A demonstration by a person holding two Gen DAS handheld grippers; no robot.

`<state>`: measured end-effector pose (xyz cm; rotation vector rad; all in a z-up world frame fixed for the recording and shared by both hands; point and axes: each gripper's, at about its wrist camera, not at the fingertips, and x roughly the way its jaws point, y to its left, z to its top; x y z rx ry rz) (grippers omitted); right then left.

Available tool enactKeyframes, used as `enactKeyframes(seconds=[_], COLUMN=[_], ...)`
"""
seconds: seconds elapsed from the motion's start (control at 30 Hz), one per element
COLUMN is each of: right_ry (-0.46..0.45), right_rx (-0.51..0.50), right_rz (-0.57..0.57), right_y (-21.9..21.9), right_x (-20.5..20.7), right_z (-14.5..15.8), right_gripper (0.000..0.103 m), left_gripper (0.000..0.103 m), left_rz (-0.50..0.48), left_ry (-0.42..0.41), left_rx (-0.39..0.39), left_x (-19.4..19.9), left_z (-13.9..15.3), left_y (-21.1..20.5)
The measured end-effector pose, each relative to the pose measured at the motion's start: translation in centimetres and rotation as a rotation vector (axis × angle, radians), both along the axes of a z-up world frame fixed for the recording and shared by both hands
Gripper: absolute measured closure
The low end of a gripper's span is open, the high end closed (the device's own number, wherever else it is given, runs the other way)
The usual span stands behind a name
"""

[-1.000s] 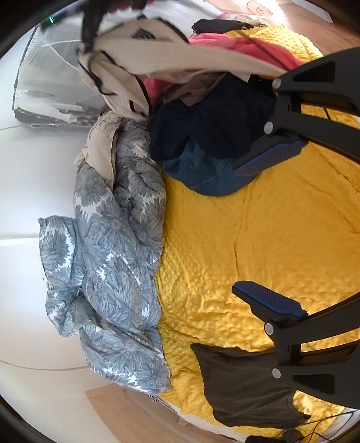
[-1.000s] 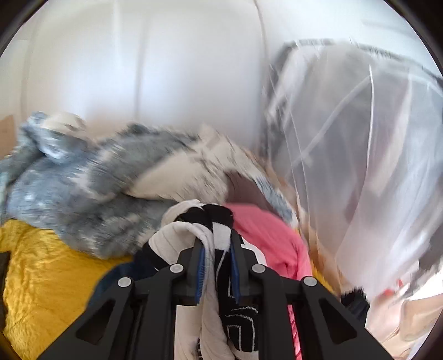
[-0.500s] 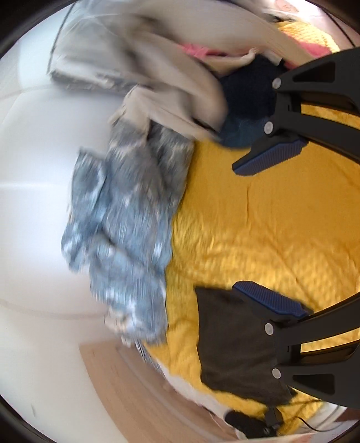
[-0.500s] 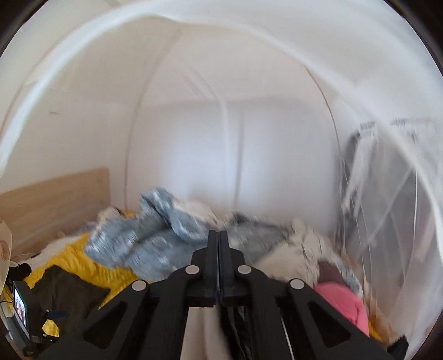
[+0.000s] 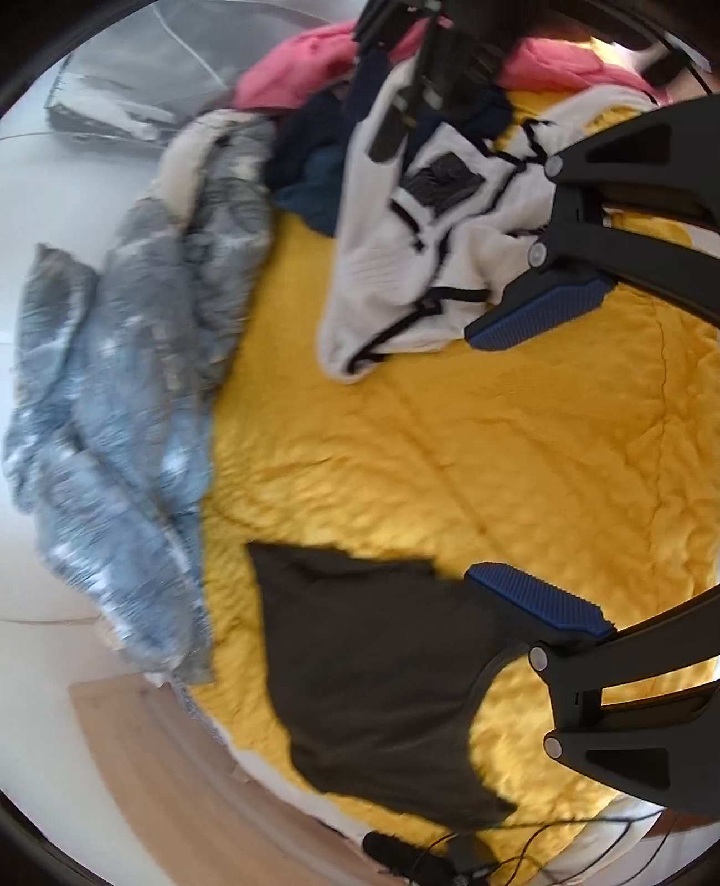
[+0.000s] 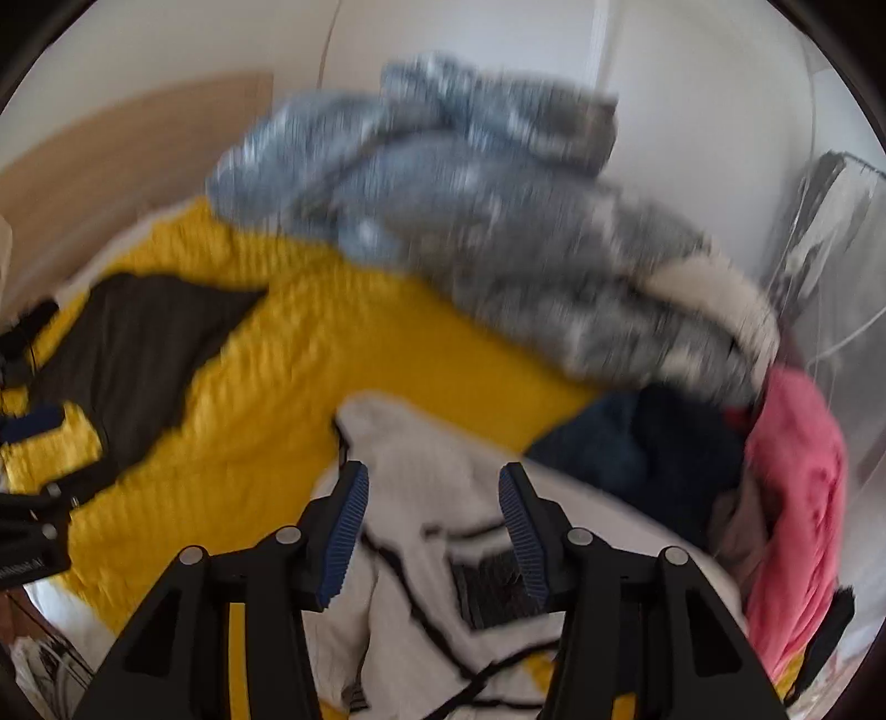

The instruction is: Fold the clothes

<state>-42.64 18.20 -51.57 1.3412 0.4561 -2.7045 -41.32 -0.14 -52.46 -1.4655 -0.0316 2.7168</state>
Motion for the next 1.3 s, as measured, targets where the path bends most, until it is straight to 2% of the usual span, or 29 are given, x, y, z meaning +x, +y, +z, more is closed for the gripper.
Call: enactKeyframes(seconds=[0.1,0.23,0.47,0.67,0.77,0.87,1.03,1.2,1.3], right_ry=[-0.034,-0.009,-0.030,-0.063,-0.095,-0.111,-0.150,-0.220,-0.262], right_rx=[0.078,0.136,0.102,0.077,0.052,0.050,0.056,0.088,0.129], right_rz=[0.001,0.028,0.106,0.154,0.176,0.194,0.215,0.195,0.187], right_y=[-0.3,0.8,2.5,4.4,5.5,5.7,4.8,3.1,1.9], right_x=[1.2,1.4,0.4,-1.1,-2.9,-5.2,-9.8,-14.4,-16.6], right_z=[-2.8,-2.9,-3.0,-3.1,-3.1,-3.2,-4.4,-7.6,-10.0], right_gripper=[0.051,0.051,0.050,0.050,0.049,0.046,0.045,0.045,0.045], left_gripper=[0.022,0.022,0.022,0.022,0.022,0.022,0.022,0.024,0.033], left_rz=[-0.014,-0.034,-0.050,0.027,0.059,0.039,0.012,0.004,-0.018], left_ry=[-0.042,-0.086,-0.139,-0.154,-0.193,-0.250,-0.256,-0.250,-0.243], left_rx=[0.011,-0.003,0.041,0.023,0.060,0.114,0.089,0.093,0.097], left_x=[0.8,1.9,2.4,2.2,1.9,1.6,1.3,0.7,0.6], left_z=[-2.6,-5.6,-7.8,-9.4,-10.5,-11.7,-12.4,-12.9,-13.0], left_y=[2.0,4.8,7.6,6.8,6.0,6.4,8.0,8.6,8.6])
